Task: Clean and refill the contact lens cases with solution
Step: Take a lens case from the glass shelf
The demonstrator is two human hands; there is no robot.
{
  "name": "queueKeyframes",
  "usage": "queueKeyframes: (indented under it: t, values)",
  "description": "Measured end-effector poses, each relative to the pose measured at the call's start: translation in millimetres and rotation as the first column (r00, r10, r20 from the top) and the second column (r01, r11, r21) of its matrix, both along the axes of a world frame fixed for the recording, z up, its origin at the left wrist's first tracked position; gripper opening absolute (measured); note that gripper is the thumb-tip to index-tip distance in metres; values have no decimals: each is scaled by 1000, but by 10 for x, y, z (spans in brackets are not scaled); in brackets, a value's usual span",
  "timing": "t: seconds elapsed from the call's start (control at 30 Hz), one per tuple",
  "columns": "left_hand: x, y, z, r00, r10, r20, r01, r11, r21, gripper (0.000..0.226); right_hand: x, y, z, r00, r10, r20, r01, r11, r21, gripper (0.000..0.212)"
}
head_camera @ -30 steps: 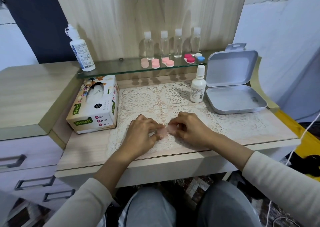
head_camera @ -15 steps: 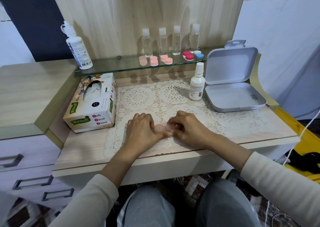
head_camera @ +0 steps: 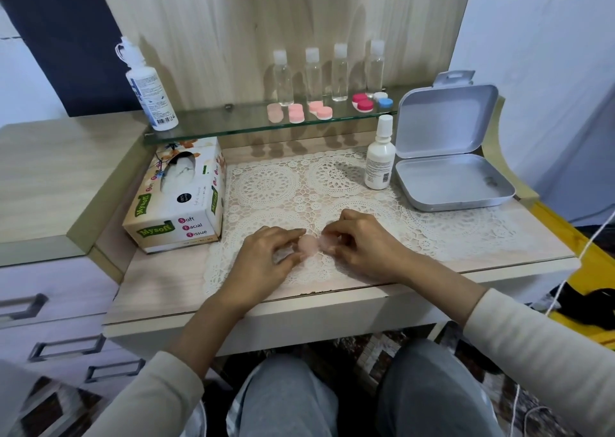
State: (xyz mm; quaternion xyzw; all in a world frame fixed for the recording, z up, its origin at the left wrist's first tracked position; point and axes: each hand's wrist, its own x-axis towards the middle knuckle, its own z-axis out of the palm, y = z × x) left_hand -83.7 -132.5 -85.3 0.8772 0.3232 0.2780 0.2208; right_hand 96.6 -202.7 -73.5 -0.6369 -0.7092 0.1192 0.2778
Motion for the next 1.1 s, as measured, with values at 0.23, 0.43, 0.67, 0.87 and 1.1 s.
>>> queueKeyframes:
  t: [0.23,0.43,0.67,0.87,1.1]
  values:
    - [135,59,14,998,14,-62,-10,998,56,31,-1,1,11,1000,1,15,-1,1000,-2,24]
    - [9,119,12,984,164,-67,-157,983,98,28,5,-9,26,1000,-2,14,2,1000,-6,23]
    - [-25,120,-15,979,135,-153,-126,990,69,56,19,5,19,998,-50,34,50,999,3,27]
    - [99,79,-49,994,67,-90,-63,997,49,67,20,20,55,999,-43,12,43,999,-4,23]
    - [125,104,-67,998,58,-27,-57,998,39,39,-5,47,67,991,-129,-29,129,991,-31,27]
